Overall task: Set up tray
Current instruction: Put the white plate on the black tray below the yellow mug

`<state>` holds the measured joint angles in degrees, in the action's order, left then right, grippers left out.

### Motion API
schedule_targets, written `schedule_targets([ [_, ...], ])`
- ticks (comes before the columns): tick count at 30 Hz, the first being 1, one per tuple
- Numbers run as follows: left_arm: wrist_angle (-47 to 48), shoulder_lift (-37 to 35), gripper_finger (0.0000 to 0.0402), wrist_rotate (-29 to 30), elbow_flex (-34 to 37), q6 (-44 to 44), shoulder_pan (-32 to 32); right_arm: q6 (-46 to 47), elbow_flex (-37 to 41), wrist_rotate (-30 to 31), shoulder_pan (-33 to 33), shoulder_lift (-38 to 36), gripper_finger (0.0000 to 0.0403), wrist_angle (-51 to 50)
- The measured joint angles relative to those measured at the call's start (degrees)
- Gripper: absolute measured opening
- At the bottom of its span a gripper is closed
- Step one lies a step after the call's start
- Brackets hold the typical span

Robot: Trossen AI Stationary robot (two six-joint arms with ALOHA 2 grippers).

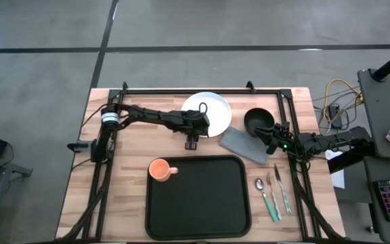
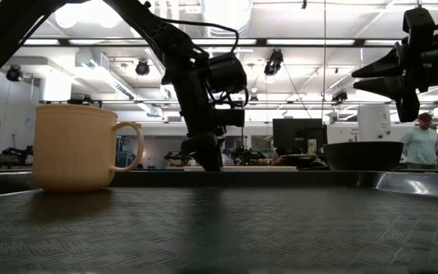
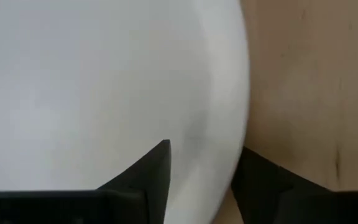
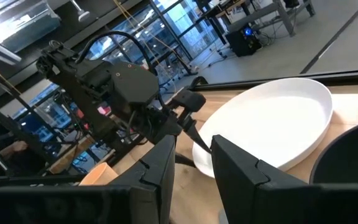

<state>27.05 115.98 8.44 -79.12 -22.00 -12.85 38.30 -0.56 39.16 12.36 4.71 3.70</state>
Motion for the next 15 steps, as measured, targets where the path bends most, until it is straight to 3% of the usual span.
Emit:
schedule_targets([
  [8, -1.81, -0.31, 0.0084, -1.31, 2.84, -1.36, -0.06, 0.02, -0.02, 0.00, 0.00, -0.02, 0.0096, 0.00],
  [15, -1.31, -0.02, 0.0008, -0.77, 0.81, -1.90, -0.07, 0.02, -0.01, 0.00, 0.00, -0.02, 0.0096, 0.00],
])
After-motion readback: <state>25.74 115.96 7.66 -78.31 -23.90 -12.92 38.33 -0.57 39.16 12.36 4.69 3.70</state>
